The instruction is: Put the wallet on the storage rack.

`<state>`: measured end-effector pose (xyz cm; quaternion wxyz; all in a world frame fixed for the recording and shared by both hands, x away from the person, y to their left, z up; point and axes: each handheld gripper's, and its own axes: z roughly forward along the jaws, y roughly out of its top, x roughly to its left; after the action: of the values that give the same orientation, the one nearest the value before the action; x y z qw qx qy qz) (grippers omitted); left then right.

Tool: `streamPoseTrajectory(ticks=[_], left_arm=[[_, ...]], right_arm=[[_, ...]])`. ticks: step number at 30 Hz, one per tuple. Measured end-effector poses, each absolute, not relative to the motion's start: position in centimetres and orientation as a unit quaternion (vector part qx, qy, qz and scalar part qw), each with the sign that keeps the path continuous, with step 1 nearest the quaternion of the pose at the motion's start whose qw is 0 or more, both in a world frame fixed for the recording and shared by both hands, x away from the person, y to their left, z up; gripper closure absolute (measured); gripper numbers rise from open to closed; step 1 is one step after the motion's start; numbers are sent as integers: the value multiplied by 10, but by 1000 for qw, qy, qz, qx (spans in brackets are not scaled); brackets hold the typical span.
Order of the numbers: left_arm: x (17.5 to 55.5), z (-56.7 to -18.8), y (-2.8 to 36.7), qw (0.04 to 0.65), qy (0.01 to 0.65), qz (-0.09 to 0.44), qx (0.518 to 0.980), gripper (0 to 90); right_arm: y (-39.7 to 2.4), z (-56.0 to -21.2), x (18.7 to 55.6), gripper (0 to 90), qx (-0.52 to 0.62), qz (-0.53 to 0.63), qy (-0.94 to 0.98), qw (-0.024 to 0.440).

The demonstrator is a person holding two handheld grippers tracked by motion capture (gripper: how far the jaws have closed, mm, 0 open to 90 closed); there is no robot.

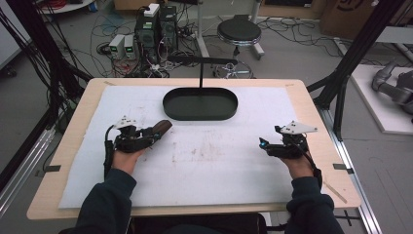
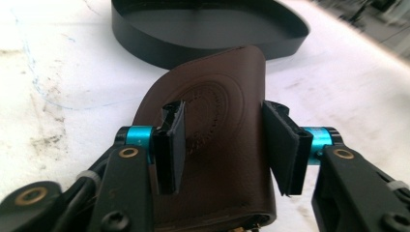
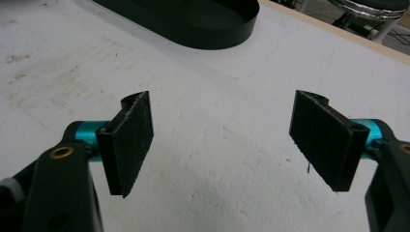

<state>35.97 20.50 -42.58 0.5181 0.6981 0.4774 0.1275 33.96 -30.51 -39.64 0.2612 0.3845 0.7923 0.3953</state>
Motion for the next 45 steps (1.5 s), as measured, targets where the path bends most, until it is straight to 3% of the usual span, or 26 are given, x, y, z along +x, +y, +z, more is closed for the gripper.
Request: streamPoseTrajectory(ticks=[12,18,26,36,42,44,45], left_arm=[[357,-415,218,537,478,79,691,636],[358,-414,219,555,485,26,675,664],[356,-412,221,548,483,115,674,659],[356,-412,221,548,481,126,673,621],[356,-413,221,546,485,134,670,544],[356,-413,221,544,492,141,665,444],[356,-413,222,546,491,146,662,444]], right_arm=[[-305,-395,338,247,388,393,788,273],[-305,-395,338,247,387,393,788,273],[-304,-395,338,247,386,391,788,276],[-304,-395,338,247,383,392,790,274],[-304,-395,338,247,382,393,790,274],[-304,-395,338,247,384,393,790,272],[-304,-395,338,247,384,393,790,272]])
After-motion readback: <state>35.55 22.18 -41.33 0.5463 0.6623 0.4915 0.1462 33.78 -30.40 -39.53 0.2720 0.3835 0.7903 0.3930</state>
